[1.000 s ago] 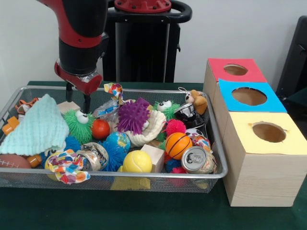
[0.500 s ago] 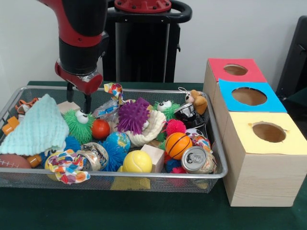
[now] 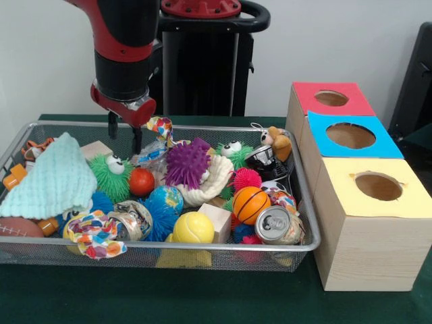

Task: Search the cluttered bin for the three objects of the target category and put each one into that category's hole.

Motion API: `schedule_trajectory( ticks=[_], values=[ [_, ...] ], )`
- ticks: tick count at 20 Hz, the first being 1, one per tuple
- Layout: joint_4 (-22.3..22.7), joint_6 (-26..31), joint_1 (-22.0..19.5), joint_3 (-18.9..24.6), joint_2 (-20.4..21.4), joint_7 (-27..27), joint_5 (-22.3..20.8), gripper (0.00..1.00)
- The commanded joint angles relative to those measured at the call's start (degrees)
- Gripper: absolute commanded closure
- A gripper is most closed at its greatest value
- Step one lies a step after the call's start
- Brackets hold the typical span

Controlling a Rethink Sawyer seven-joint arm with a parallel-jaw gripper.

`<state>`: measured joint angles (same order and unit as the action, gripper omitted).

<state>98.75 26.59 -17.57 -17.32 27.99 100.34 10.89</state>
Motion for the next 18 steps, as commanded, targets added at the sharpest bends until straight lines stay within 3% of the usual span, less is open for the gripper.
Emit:
schedule_trajectory(
  ticks=[1,5,18],
  values=[
    [7.1,-5.9,-3.9,8.8,-0.2,6.5,-0.1,0.0],
    [9.4,-9.2,-5.4,9.9,-0.4,7.3,-0.6,0.0],
    [9.9,-17.3,-7.7,12.7,-4.4,8.6,-1.3,0.0]
  ],
)
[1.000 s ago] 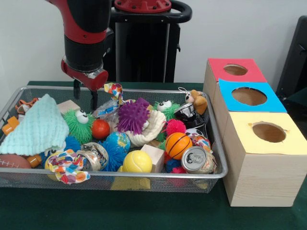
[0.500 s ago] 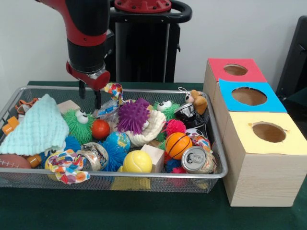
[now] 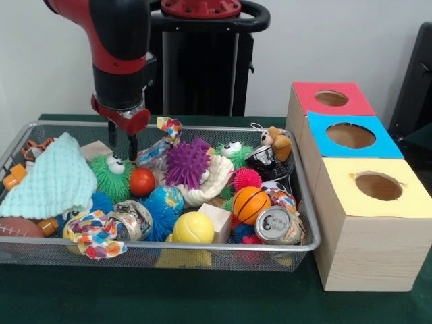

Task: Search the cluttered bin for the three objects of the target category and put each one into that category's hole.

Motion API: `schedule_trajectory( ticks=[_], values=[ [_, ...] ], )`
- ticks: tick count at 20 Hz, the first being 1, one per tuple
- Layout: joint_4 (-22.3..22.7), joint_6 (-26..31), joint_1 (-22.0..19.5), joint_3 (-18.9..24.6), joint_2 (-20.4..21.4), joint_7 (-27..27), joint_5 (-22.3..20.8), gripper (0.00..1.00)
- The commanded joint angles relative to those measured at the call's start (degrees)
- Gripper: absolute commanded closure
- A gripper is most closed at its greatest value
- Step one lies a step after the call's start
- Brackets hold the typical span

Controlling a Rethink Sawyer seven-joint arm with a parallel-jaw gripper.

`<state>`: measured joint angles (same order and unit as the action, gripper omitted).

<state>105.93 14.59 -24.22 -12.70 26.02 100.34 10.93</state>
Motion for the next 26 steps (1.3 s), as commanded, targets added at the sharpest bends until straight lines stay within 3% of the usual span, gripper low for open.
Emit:
schedule_trajectory(
  ticks=[1,16,26],
  values=[
    [2.7,-5.0,-0.9,8.1,-2.2,8.6,-1.1,0.0],
    [-2.7,0.3,-1.1,6.8,-2.9,7.3,0.3,0.0],
    [-5.4,6.5,-0.9,5.0,-0.2,6.1,0.3,0.0]
  ],
)
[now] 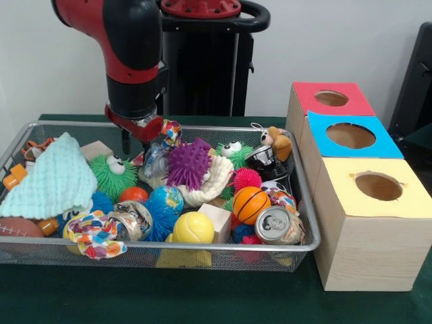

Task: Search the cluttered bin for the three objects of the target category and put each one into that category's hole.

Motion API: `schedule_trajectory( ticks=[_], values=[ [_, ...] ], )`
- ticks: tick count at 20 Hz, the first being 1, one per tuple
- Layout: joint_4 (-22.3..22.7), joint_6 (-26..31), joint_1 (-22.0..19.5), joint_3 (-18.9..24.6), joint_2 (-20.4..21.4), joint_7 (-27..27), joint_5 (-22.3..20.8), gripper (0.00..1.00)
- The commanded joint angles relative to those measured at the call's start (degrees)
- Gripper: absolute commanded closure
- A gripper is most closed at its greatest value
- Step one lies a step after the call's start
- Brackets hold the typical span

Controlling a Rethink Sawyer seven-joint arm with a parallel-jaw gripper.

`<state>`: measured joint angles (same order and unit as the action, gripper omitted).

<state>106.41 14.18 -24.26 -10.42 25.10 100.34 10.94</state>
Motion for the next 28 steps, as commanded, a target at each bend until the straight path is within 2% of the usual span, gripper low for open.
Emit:
schedule_trajectory(
  ticks=[1,7,17,28],
  values=[
    [-5.6,7.3,-0.9,2.6,1.1,6.0,0.2,0.0],
    [-3.6,11.5,0.2,1.0,5.8,5.8,-0.9,0.0],
    [-3.8,17.2,-0.8,0.3,10.6,3.3,-2.7,0.0],
    [-5.2,16.9,-1.8,2.8,10.4,4.3,-1.5,0.0]
  ],
)
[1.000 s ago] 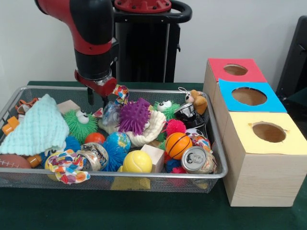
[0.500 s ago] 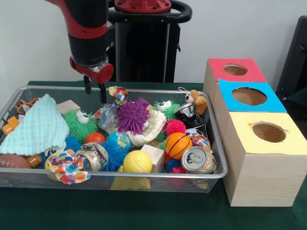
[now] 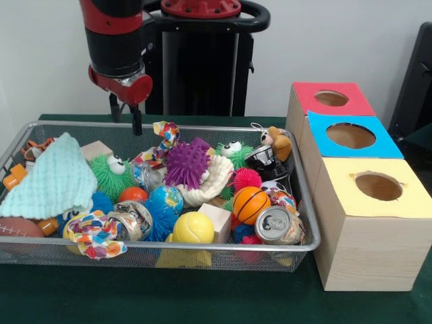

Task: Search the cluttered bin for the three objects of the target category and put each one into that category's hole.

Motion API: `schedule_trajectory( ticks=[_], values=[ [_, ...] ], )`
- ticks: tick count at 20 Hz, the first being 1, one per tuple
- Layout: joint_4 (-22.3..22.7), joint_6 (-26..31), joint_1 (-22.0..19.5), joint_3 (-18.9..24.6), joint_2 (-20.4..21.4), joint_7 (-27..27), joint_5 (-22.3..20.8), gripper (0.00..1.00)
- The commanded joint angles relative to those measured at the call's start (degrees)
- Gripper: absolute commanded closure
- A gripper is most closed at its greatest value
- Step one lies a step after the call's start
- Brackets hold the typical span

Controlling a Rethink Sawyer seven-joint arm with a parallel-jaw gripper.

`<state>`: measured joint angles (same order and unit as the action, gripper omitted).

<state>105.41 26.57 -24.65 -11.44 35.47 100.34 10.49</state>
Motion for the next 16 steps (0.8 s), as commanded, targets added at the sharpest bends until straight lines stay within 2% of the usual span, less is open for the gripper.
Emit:
schedule_trajectory(
  ticks=[1,2,4,7,16],
  values=[
    [-4.2,3.9,-1.5,4.3,-0.3,4.4,-0.8,0.0],
    [-4.2,3.2,-1.5,4.7,-0.6,4.5,-0.6,0.0],
    [-2.1,4.5,1.2,4.6,3.3,6.6,0.4,0.0],
    [-6.8,7.0,2.1,4.6,1.3,7.3,0.8,0.0],
    [-6.3,7.2,3.9,4.3,2.0,9.3,2.1,0.0]
  ],
)
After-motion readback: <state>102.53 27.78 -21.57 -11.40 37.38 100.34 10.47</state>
